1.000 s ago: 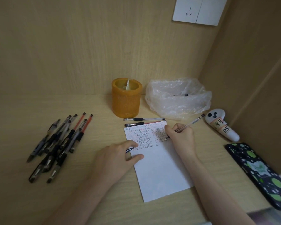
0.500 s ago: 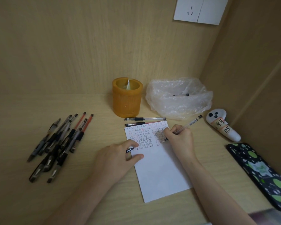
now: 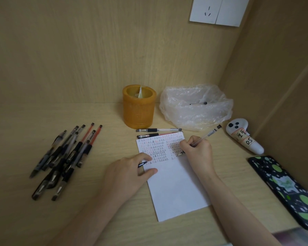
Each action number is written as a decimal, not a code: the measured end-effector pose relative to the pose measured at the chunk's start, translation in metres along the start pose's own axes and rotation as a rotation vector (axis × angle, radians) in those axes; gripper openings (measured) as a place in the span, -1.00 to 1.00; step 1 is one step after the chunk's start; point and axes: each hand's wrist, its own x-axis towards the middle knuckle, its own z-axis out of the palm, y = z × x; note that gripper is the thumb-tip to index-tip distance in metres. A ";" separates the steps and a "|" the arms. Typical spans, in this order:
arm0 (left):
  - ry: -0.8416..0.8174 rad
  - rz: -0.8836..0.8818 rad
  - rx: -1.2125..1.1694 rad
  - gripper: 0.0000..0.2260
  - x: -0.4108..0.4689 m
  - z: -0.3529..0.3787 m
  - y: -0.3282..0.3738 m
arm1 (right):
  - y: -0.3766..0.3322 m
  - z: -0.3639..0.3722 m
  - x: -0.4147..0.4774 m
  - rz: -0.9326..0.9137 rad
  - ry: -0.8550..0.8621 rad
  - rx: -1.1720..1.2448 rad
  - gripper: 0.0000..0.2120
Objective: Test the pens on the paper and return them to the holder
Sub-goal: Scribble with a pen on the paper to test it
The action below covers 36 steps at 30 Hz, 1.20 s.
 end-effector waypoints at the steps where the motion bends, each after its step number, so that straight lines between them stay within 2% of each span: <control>1: 0.000 0.003 0.006 -0.71 0.000 0.000 0.000 | 0.000 0.000 0.000 0.001 -0.001 0.003 -0.63; 12: 0.001 -0.001 0.019 -0.72 -0.001 -0.001 0.001 | 0.000 0.000 0.000 0.006 -0.020 -0.017 -0.70; 36: 0.004 0.006 0.012 -0.71 -0.001 0.000 -0.001 | 0.000 0.000 0.000 0.026 -0.020 0.022 -0.70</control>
